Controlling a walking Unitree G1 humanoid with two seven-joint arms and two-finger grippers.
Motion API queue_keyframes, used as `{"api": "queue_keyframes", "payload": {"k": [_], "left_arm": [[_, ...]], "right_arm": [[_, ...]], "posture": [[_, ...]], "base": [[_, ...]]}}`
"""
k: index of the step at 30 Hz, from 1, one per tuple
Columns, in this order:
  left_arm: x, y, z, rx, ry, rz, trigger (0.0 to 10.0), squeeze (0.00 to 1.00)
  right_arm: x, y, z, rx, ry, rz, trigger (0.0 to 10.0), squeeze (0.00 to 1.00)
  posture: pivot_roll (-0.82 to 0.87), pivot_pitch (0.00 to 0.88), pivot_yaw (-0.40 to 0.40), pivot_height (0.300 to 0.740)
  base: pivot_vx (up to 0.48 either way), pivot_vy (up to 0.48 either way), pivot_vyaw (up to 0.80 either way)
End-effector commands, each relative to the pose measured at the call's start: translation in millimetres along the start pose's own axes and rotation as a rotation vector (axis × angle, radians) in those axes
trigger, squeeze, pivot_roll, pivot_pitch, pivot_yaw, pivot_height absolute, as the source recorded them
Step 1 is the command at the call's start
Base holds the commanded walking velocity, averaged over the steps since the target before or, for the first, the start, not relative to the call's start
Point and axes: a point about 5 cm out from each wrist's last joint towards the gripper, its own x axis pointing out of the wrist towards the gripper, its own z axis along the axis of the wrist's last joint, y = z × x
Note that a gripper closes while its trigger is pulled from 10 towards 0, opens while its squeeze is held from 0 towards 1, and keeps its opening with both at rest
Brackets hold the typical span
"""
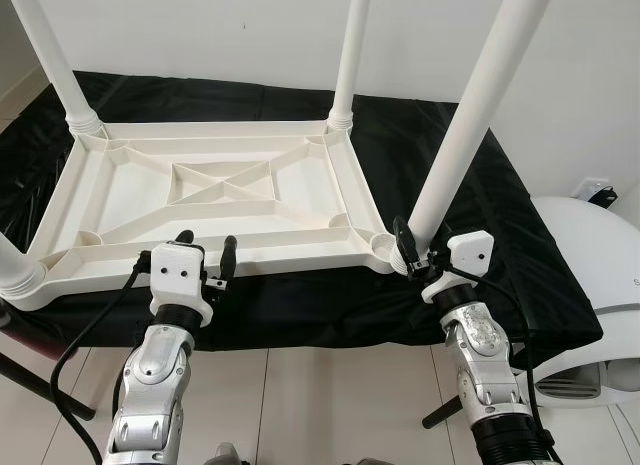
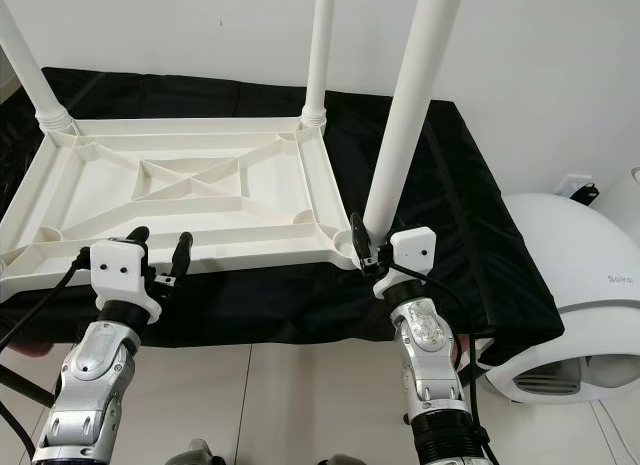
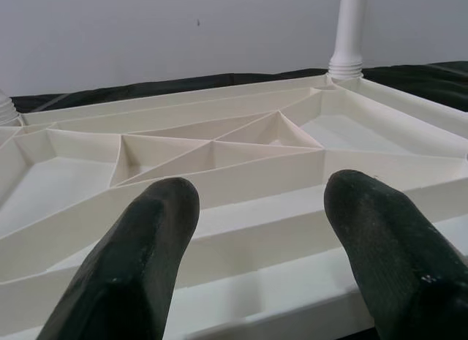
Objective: Building children table
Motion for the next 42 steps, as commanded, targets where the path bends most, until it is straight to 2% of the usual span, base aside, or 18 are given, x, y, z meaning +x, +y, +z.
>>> {"api": "queue_keyframes", "payload": {"k": [1,42], "left_arm": [[0.9,0.7,0.4,-0.007,-0.004,0.027,10.0,0.00],[-2.1,-2.0,-1.0,-0.005,0.002,0.004,10.0,0.00]], "right_arm": [[2.5,-2.9,0.8,-0.009,-0.003,0.002,10.0,0.00],[0.2,-5.4,2.3,-0.015,-0.003,0.006,10.0,0.00]], "posture": [[0.03,0.000,-0.050,0.740],[0.03,0.000,-0.056,0.740]], "base": [[0.000,0.000,0.00],[0.000,0.000,0.00]]}}
